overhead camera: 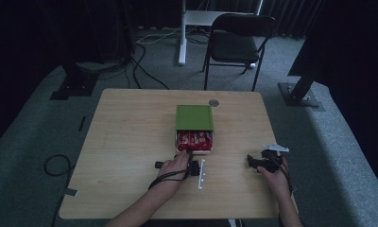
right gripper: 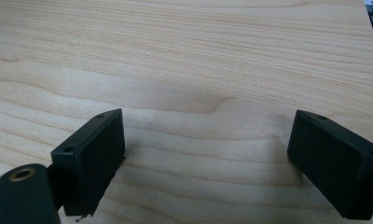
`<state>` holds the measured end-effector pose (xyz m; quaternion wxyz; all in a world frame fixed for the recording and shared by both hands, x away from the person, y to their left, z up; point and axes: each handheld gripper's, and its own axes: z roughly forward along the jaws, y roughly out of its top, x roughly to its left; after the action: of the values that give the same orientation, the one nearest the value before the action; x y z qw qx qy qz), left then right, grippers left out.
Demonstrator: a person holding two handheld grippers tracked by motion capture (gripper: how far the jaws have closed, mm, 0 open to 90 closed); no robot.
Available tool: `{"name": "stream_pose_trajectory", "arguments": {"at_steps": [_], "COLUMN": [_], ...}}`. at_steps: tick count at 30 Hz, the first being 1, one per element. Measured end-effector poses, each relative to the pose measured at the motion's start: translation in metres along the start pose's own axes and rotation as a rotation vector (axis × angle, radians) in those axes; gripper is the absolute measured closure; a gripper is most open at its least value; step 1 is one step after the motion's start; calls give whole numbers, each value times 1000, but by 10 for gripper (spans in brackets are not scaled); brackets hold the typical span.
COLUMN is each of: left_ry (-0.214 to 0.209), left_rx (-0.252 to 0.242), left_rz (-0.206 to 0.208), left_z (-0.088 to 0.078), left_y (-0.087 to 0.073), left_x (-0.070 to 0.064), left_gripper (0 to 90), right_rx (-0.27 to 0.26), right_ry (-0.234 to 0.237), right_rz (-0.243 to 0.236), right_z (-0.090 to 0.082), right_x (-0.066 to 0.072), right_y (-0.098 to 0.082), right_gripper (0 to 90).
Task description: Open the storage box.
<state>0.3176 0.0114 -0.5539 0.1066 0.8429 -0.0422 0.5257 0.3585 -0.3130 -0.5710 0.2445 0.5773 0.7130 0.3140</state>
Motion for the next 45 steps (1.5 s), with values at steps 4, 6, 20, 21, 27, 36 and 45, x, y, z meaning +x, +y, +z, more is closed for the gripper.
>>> {"name": "stream_pose_trajectory", "arguments": {"at_steps": [4,6,20,21,27,36,45], "left_ry": [-13,-14,-35,-36,-41,-54,-57], "left_rx": [1,-3,-5,-4,-11,-16,-21], "left_rz": [-4,-4,5,9,6,12,15], "left_z": [-3,-5,-21,-22,-28,-37,-44], "left_y": [1,2,6,5,6,8,9], "left_x": [-1,-2,-7,-9,-11,-15,-21], "left_gripper": [726,727,728,728,729,729,728], "right_rx": [0,0,0,0,0,0,0], "right_ry": [0,0,0,0,0,0,0], "right_rz": [0,0,0,0,0,0,0], "right_z": [0,0,0,0,0,0,0], "right_x": [0,0,0,0,0,0,0], "right_y": [0,0,0,0,0,0,0], "right_gripper": [106,106,106,106,106,106,106]}}
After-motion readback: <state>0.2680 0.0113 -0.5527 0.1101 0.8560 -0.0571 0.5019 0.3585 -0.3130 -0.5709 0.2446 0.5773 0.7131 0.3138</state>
